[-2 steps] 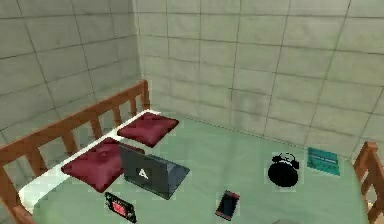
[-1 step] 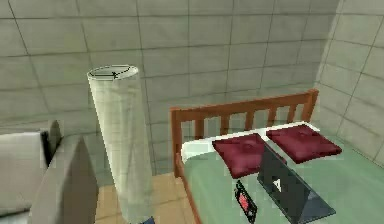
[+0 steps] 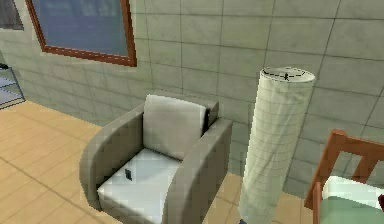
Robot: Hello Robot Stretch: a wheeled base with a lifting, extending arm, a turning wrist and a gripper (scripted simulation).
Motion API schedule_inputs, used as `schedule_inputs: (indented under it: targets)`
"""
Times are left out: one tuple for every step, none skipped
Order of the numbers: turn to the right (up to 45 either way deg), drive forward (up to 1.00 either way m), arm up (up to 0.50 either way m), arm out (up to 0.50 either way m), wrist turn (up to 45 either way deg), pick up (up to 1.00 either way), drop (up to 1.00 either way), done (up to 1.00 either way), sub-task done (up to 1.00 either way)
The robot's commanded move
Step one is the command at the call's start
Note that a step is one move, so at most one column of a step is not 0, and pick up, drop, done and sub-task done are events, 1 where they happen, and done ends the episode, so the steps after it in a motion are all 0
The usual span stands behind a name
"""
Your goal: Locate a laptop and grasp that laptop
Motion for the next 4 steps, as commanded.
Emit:
schedule_inputs:
  targets:
    - [-9.0, 0.00, 0.00, 0.00, 0.0, 0.00, 0.00, 0.00, 0.00]
    - [18.0, 0.00, 0.00, 0.00, 0.0, 0.00, 0.00, 0.00, 0.00]
    - [0.0, 0.15, 0.00, 0.00, 0.0, 0.00, 0.00, 0.00, 0.00]
    - [-12.0, 0.00, 0.00, 0.00, 0.0, 0.00, 0.00, 0.00, 0.00]
